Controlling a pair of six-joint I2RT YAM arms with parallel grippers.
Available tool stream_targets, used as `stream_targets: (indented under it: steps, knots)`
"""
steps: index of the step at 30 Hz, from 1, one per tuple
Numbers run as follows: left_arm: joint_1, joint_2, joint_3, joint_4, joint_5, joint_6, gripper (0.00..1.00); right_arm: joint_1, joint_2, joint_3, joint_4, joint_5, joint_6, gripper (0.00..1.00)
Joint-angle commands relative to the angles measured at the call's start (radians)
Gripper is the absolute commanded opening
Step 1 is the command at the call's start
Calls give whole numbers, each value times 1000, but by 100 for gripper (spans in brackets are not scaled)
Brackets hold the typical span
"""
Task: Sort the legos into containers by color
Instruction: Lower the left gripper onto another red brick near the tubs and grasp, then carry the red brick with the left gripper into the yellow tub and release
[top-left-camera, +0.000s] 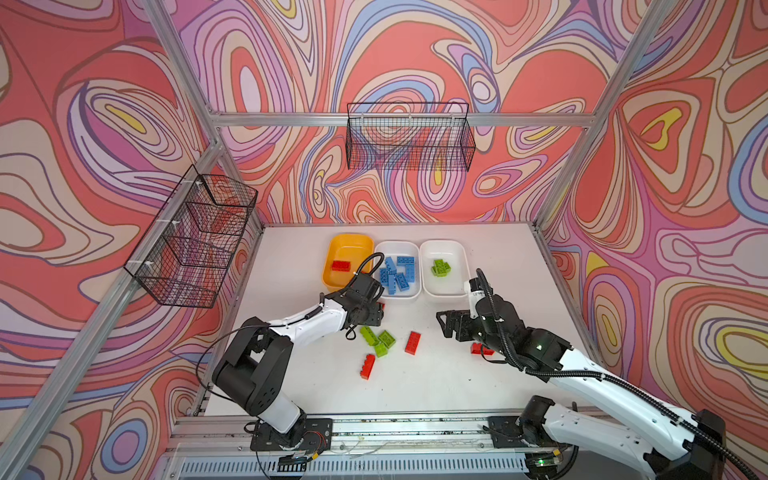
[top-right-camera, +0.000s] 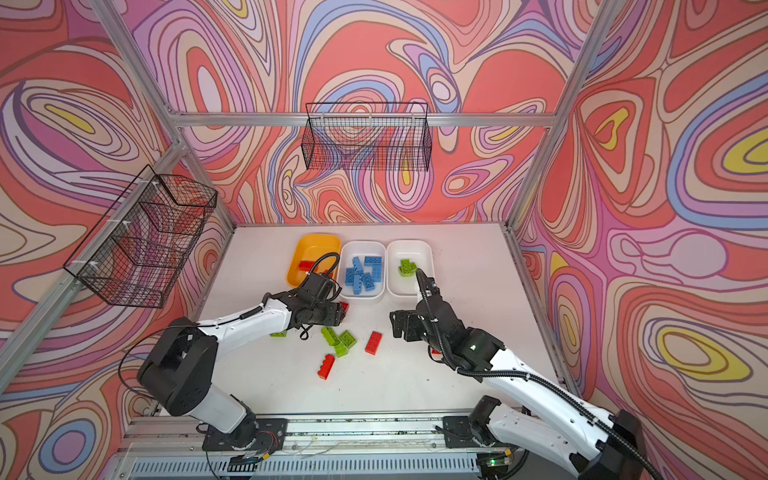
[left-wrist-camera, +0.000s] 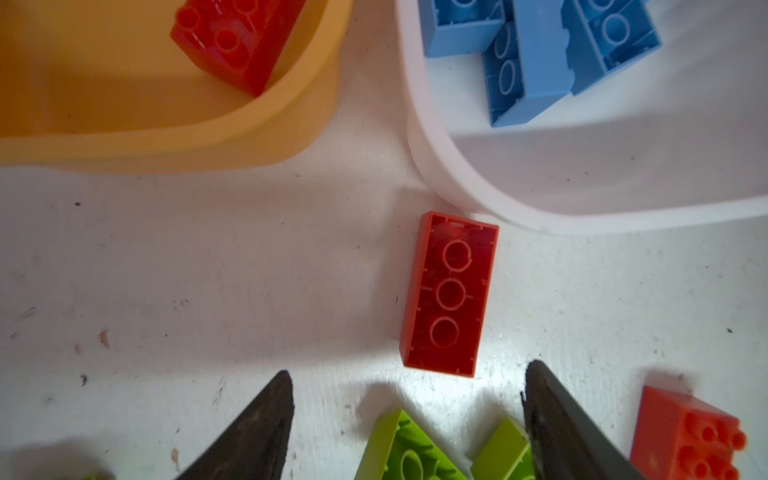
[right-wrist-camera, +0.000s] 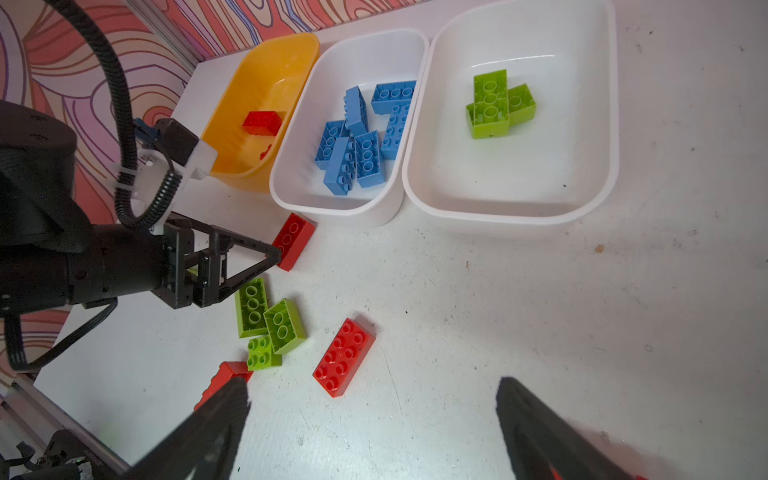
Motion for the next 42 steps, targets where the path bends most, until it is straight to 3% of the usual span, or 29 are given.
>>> stream_targets:
  steps: [1,10,18,22,28,35,42]
  knots:
    - [-3,55,55,23,-2,32,72,-1,0,-13,7,28,23,98]
    - [-3,189,124,12,10,30,59,-1,41,-17,60,6,21,98]
    - [-4,210,128,-43,5,9,23,-1,60,-2,83,14,-14,98]
    - [-12,167,115,-76,-6,-1,16,-1,66,3,91,7,-26,98]
    - [-34,43,108,-152,-30,-26,8,-1,59,5,97,6,-34,98]
    - [-35,-121,133,-233,-72,-47,8,-1,37,5,86,7,-34,98]
    - [1,-133,271,-308,-197,-22,8,-1,38,49,57,12,-46,98]
